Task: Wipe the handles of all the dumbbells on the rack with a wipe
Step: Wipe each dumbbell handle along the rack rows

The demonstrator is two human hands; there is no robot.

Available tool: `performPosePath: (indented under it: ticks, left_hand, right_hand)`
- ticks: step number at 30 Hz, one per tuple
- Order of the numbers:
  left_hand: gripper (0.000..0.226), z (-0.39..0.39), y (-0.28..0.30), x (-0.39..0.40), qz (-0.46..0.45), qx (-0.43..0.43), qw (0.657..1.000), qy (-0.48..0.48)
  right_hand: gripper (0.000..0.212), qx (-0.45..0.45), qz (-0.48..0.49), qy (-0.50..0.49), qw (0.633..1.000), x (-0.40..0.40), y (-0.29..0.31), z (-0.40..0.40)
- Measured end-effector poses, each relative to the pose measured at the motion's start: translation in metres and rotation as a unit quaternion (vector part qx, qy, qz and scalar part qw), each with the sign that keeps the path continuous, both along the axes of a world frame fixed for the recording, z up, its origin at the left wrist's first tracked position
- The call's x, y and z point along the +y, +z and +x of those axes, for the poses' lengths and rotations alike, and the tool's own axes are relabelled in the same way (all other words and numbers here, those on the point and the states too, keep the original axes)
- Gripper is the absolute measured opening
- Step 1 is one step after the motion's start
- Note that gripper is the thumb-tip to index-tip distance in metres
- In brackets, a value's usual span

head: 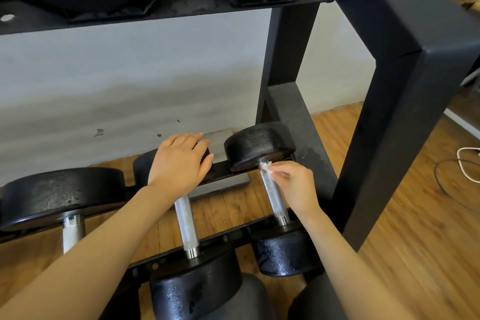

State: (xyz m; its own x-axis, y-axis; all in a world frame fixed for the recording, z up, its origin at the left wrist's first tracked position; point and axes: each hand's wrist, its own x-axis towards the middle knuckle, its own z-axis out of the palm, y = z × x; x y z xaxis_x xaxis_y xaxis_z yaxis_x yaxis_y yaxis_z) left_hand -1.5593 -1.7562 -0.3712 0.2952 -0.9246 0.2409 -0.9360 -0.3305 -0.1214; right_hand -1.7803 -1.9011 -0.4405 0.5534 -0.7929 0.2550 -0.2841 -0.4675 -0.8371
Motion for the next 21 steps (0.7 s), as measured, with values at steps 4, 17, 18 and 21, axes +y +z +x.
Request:
performPosePath:
  ticks: [4,17,18,21]
  left_hand:
    - [0.039,-0.001,0.002,0.001,0.004,-0.002,1.0,-0.001]
    - [0.043,-0.004,0.006,0.001,0.023,0.014,1.0,0.01]
    - [0.043,-0.004,0.006,0.001,0.023,0.014,1.0,0.012]
    - [0.045,-0.005,0.007,0.0,0.029,0.019,0.999,0.018]
  right_hand:
    - [0.012,0.034,-0.04,0.048,0.997,0.0,-0.006,-0.009]
    - [0.02,0.085,-0.092,0.092,0.988,-0.01,-0.006,-0.014]
    - [0.019,0.093,-0.095,0.103,0.986,-0.01,-0.006,-0.018]
    - [0.017,0.107,-0.126,0.111,0.98,-0.012,-0.001,-0.017]
